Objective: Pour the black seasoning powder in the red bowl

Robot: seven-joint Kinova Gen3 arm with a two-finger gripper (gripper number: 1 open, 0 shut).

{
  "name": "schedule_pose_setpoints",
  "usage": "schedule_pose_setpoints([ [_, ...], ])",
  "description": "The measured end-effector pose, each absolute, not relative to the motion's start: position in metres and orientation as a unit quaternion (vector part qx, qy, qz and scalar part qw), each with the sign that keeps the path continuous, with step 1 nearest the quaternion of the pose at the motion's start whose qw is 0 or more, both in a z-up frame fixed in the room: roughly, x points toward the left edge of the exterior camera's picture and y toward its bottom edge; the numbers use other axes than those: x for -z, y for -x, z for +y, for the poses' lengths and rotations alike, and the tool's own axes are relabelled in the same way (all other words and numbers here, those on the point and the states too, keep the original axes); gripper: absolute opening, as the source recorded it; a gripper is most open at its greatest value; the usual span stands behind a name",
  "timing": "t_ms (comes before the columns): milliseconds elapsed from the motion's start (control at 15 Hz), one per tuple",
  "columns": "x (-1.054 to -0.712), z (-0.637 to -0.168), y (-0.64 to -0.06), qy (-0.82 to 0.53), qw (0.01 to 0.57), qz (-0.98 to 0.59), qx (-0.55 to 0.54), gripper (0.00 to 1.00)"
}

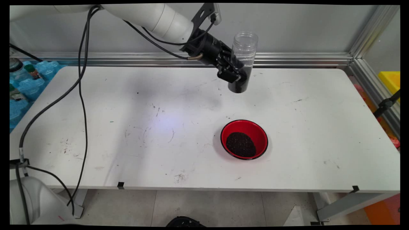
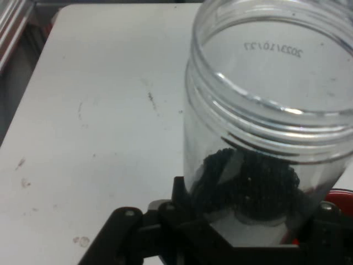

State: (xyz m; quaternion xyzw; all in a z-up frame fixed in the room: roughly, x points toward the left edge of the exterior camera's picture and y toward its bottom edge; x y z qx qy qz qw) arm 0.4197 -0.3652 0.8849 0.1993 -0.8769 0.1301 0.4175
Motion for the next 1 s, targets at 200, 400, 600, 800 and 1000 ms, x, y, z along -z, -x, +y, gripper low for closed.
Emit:
schedule_pose_setpoints([
  [200, -0.879, -0.365, -0.422, -0.214, 0.409, -0.877, -0.136, 0.00],
  [400, -0.873, -0.362, -0.425, -0.224, 0.399, -0.878, -0.140, 0.00],
  [600, -0.867, -0.359, -0.430, -0.232, 0.390, -0.879, -0.144, 0.00],
  [800, -0.861, -0.354, -0.437, -0.239, 0.379, -0.882, -0.145, 0.00],
  [1000, -0.857, -0.349, -0.441, -0.243, 0.371, -0.885, -0.145, 0.00],
])
